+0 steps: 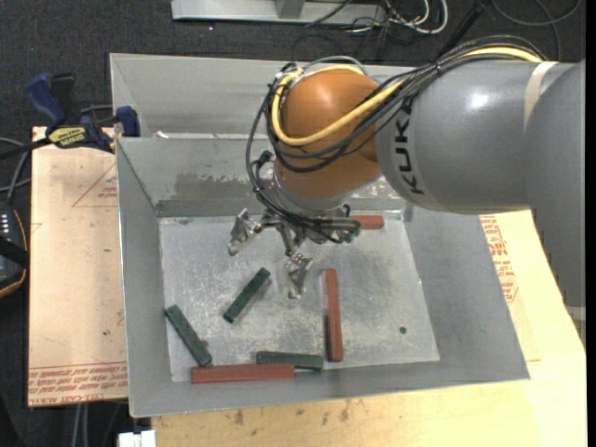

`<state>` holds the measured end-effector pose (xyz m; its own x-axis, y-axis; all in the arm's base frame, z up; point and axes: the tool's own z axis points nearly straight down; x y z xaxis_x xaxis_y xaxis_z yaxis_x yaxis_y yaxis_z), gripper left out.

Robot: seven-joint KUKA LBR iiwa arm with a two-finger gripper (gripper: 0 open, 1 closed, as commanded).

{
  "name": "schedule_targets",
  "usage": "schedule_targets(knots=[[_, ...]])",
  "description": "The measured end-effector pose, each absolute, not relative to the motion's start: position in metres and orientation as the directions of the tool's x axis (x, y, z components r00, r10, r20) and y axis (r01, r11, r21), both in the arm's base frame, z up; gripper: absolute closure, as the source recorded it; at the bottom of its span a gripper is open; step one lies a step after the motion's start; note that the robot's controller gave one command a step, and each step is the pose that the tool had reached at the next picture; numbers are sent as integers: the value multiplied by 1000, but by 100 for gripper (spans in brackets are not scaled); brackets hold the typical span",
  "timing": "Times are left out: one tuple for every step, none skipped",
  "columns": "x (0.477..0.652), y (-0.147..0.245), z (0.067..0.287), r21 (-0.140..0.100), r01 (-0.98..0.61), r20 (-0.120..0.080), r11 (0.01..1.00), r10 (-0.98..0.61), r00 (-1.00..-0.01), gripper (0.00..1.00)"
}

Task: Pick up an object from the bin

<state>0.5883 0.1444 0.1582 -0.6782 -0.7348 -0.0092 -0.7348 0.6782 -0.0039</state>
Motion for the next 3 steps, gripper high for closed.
schedule_targets(knots=[[613,150,79,-9,-837,-20,547,-837,-547,100],[613,150,79,-9,-837,-20,547,-837,-547,100],[593,147,228,-7,-927,-7,374,-927,-374,100]])
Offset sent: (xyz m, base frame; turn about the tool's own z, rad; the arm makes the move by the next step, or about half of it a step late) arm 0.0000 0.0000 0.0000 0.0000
